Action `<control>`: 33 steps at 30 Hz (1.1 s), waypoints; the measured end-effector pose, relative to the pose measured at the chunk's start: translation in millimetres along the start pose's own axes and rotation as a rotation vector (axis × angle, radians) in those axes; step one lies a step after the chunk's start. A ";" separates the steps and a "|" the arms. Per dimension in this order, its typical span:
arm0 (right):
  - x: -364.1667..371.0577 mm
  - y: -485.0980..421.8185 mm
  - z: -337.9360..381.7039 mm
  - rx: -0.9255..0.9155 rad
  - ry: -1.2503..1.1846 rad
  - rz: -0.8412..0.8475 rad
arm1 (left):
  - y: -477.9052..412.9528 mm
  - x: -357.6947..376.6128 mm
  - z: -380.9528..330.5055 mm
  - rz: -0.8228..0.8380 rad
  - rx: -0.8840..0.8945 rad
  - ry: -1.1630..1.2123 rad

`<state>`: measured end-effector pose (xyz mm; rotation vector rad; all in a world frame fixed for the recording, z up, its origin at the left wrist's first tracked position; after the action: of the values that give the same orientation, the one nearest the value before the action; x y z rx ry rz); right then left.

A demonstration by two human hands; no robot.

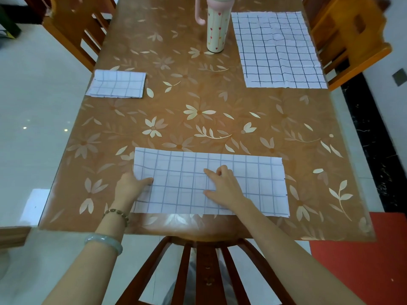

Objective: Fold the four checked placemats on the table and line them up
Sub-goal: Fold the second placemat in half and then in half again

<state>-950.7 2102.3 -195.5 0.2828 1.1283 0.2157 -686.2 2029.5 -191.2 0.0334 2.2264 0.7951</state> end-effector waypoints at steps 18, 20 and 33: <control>15.8 -34.4 56.3 -0.063 0.005 0.055 | 34.2 -102.6 -34.4 -0.052 0.173 -0.044; 19.7 -39.5 62.7 -0.052 0.014 0.078 | 36.0 -109.3 -36.5 -0.069 0.174 -0.073; 24.2 -54.2 61.2 0.009 -0.078 0.193 | 109.7 -61.2 -125.4 0.061 0.586 -0.098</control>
<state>-883.6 2051.8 -209.7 0.4052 1.0251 0.3675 -749.8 2035.4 -25.6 0.4141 2.2969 0.1434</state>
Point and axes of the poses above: each hand's wrist, its own y-axis away from the middle knuckle, its own x-axis out of the palm, z = x × y, the point moved 5 cm from there along -y, towards the middle knuckle, and after that the axes turned 2 degrees about y, right-handed, at the moved point
